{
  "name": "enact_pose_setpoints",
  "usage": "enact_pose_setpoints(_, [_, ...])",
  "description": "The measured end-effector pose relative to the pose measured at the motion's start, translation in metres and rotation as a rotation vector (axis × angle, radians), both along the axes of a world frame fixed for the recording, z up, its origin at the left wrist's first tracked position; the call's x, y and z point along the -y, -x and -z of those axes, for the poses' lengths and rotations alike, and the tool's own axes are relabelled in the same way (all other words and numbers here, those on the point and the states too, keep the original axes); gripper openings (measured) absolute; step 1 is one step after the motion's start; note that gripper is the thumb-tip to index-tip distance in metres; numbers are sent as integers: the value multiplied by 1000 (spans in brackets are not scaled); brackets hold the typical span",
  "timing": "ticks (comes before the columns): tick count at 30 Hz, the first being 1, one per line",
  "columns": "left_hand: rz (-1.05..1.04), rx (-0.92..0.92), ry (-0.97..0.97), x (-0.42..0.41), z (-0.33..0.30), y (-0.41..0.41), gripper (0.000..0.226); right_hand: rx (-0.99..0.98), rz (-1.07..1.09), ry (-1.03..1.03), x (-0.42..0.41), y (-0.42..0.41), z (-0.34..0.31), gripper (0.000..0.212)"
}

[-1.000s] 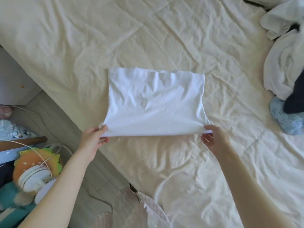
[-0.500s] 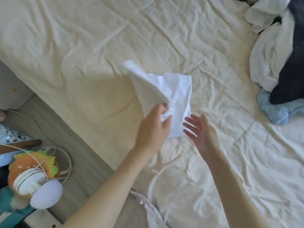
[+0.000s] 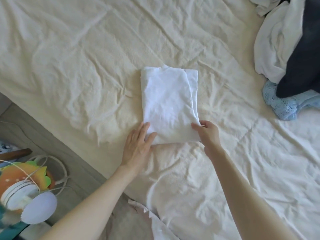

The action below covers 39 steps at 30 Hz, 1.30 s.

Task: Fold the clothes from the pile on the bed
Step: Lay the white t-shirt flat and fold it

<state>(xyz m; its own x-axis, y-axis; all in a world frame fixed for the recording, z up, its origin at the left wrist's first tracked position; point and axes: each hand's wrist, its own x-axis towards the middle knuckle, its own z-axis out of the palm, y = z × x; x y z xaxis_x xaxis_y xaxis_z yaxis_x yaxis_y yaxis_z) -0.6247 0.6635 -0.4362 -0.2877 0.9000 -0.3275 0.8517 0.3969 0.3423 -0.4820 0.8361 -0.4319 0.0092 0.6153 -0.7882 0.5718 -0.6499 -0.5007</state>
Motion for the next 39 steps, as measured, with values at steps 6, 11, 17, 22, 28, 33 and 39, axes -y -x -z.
enact_pose_setpoints(6, [82, -53, -81, -3, 3, 3, 44, -2, 36, -19, 11, -7, 3, 15])
enact_pose_setpoints(11, [133, -68, -240, -1, 6, 13, 22, -51, 81, 110, 8, -9, 2, 10])
enact_pose_setpoints(17, [5, 111, -228, -4, -15, 14, 27, -247, 179, 386, 9, -20, -12, 14])
enact_pose_setpoints(22, [-121, 381, -75, 28, -37, 10, 16, -138, 148, 439, 23, -45, -37, 14])
enact_pose_setpoints(28, [-444, 591, -132, 23, -55, 20, 12, -159, 171, 447, 4, -36, -66, 15])
enact_pose_setpoints(33, [-763, 558, -308, -44, -40, 60, 11, -207, 270, 231, -35, 18, -68, 27])
enact_pose_setpoints(39, [-961, 807, -73, -58, -5, 53, 28, 110, -573, -737, 2, 48, -32, 35])
